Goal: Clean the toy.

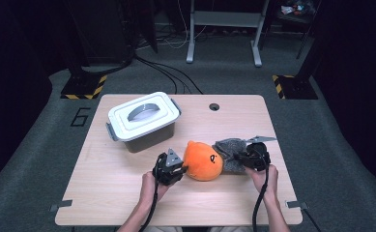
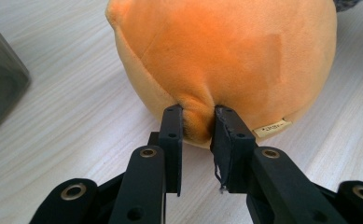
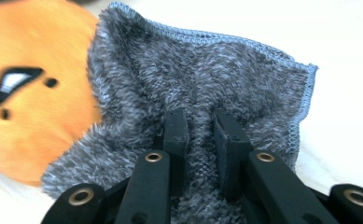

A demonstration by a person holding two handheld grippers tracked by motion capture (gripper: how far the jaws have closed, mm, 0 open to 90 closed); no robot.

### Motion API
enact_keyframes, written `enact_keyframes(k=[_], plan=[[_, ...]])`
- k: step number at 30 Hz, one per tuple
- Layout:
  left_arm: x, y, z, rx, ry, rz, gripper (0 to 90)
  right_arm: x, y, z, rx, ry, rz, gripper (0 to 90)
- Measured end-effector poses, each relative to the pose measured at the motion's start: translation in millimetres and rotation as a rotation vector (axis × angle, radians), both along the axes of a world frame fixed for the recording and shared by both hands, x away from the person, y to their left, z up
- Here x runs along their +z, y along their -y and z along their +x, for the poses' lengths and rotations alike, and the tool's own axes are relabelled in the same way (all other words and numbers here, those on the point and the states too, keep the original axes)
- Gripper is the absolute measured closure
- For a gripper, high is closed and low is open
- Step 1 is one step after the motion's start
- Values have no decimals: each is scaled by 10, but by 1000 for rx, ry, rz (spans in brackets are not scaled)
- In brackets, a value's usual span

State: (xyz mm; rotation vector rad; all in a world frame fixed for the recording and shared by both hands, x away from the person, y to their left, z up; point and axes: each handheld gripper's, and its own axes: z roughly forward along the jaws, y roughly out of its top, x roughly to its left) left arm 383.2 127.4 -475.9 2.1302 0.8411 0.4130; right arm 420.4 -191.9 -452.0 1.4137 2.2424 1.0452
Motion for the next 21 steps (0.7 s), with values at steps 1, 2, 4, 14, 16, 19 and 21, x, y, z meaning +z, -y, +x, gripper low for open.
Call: enact_keyframes(k=[1,2,4,14,16,19,21], plan=[[3,3,3,5,-3,-1,738,30,-2,-14,1,9,9,765],[6,5,6,6,1,0,738,85,-16,-37,3,23,18,766],[13,14,15,15,-2,-3,738,174,-68,-71,18,51,21,766],[53,49,43,40,-19,-9,738,488,-623,-198,152,149,-37,764],[58,57,47,42,-17,-10,738,497,-737,-184,174,151,-59,764],[65,67,50,42,-20,-18,738,482,-899,-166,200,146,-83,762],[71,73,51,42,-17,-10,739,461,-1002,-157,208,145,-105,762]])
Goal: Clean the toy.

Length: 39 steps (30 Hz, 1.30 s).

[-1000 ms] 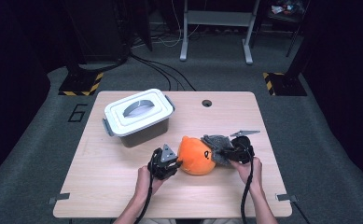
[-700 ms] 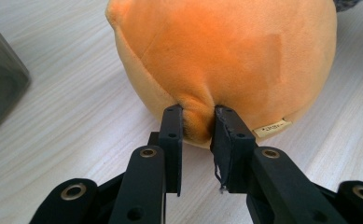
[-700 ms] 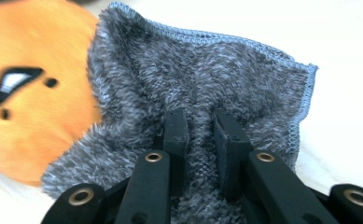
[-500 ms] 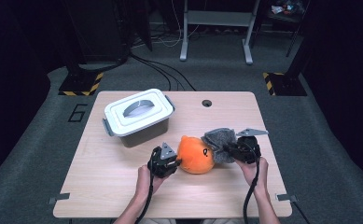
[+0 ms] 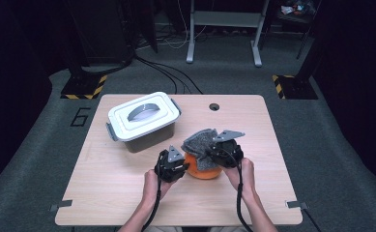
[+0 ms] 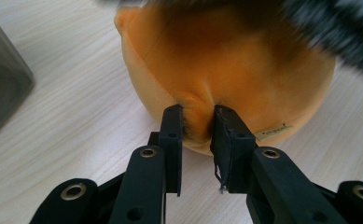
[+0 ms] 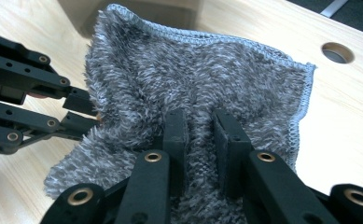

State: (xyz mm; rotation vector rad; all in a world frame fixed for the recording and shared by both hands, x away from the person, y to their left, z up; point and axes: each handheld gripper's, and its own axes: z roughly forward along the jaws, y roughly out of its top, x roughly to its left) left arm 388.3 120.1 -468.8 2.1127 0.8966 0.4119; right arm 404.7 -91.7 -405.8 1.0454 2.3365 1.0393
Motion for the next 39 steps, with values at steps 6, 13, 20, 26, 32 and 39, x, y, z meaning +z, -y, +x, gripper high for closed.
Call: enact_keyframes(k=[6,13,20,26,32,39], plan=[[-6,-2,10,11,-14,-6,739,-63,-117,6,10,5,-48,763],[-10,-5,13,14,-21,-15,739,-97,54,-37,-23,2,-51,764],[-15,-14,11,13,-24,-21,739,-198,354,-69,-85,-23,-48,764],[-8,-6,11,12,-20,-18,738,-342,550,-64,-137,-54,-54,765],[-2,-4,15,18,-22,-11,738,-308,640,-85,-158,-41,-39,766],[7,9,15,23,-22,-15,738,-40,456,-141,-87,32,-2,766]])
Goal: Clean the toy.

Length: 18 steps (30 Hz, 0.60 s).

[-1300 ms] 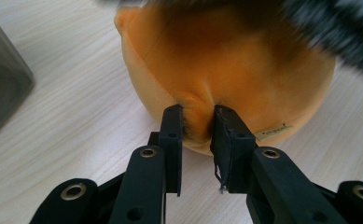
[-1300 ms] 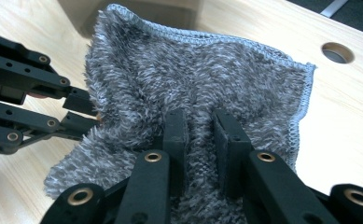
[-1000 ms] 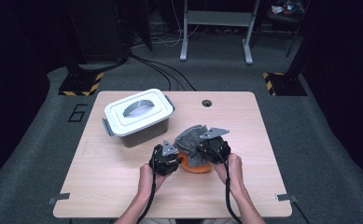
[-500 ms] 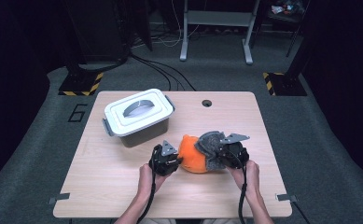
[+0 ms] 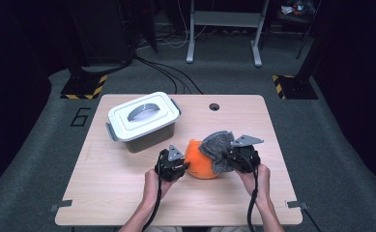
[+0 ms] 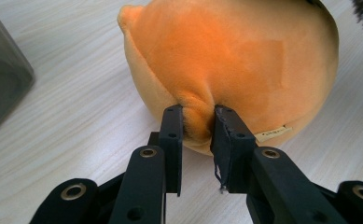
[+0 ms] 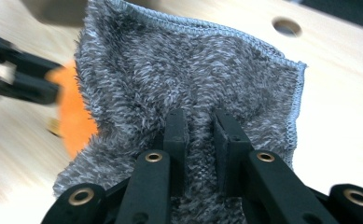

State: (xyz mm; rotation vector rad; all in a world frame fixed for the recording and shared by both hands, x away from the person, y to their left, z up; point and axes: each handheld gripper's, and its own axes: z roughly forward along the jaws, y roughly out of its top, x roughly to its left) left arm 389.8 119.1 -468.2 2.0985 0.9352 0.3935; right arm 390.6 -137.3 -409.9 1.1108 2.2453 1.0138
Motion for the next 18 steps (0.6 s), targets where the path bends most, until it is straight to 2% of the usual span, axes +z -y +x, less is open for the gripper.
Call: enact_keyframes(k=[2,5,8,10,12,14,18], plan=[[-1,4,0,1,2,-1,738,44,-111,-10,18,5,-1,766],[-2,6,-3,3,1,-1,739,81,-324,-2,64,15,-27,765],[-3,3,-3,4,-2,1,739,58,-492,27,84,-3,-63,765],[-9,-8,4,6,-2,-1,738,15,-525,69,95,8,-90,765],[-13,-15,7,4,-1,-6,738,-21,-531,60,77,-8,-104,765],[-14,-11,6,2,-2,-10,738,-55,-490,45,63,-13,-81,765],[-16,-8,8,4,-3,-12,737,-83,-360,5,48,-9,-82,765]])
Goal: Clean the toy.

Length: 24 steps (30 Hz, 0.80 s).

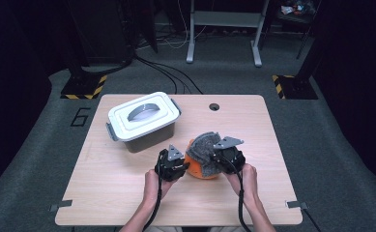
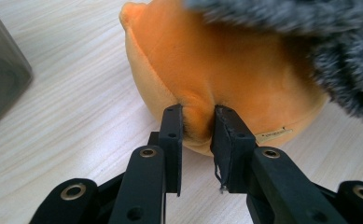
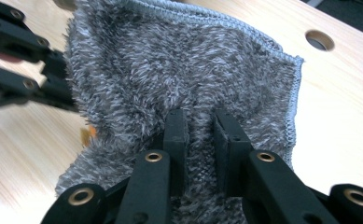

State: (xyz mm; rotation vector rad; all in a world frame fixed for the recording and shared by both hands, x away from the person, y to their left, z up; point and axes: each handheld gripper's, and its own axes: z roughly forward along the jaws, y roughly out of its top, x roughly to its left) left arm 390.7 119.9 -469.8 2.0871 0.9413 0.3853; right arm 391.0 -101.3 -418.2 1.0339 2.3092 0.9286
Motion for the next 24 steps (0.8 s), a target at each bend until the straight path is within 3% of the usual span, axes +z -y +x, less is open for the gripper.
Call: enact_keyframes(k=[10,20,24], plan=[[-9,-10,2,-8,1,-7,734,-164,330,-19,-71,-40,48,765],[-10,-6,6,-8,3,-11,726,-311,484,-3,-112,-69,62,767],[-14,-18,9,-16,-7,-4,679,-371,527,29,-130,-83,72,768]])
